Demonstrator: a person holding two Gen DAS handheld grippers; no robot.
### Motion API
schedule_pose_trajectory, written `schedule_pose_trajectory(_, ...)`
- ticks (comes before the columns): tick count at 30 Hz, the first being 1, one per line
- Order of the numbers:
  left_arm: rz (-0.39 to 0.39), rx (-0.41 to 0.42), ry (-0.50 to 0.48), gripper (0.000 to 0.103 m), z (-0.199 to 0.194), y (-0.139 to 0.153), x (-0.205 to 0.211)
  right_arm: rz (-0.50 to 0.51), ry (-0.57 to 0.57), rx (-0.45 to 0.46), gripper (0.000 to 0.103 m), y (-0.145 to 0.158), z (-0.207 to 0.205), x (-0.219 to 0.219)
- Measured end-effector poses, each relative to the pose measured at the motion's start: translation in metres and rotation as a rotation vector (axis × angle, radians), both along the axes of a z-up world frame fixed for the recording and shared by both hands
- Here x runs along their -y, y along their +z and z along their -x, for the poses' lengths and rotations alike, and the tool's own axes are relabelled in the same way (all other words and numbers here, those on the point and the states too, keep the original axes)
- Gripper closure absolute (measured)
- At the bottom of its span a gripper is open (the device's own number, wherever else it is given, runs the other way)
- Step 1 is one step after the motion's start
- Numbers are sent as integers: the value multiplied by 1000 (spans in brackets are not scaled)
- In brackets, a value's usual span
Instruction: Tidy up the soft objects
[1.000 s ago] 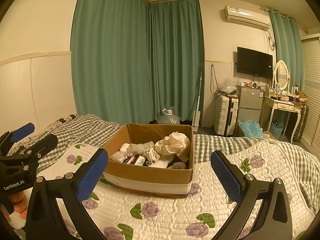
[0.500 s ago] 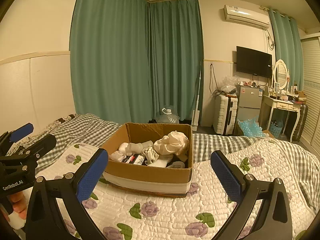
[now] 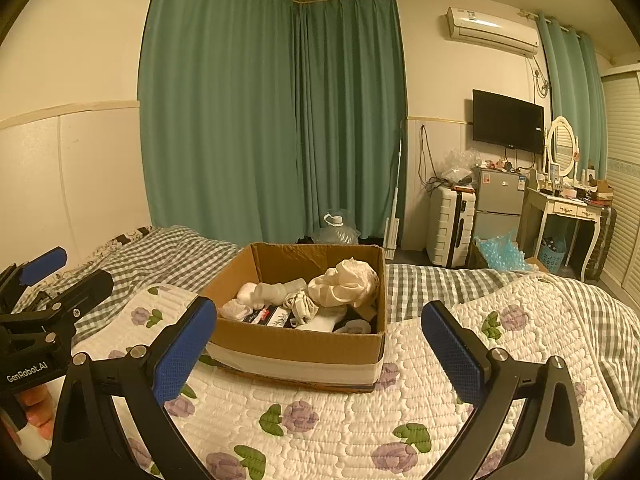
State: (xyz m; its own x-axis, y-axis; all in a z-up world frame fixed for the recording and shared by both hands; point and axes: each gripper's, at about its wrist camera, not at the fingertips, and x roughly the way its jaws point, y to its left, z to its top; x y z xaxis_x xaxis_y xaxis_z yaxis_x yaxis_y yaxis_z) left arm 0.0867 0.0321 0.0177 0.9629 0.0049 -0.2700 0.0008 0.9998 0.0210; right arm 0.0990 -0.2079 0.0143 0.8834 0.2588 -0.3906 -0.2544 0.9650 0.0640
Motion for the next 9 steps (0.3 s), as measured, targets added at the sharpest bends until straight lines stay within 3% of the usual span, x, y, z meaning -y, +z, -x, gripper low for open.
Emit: schedule_pose_trajectory(9,-7,2,-2,6,1,0,1,3,-3,-5,0,-2,0,0)
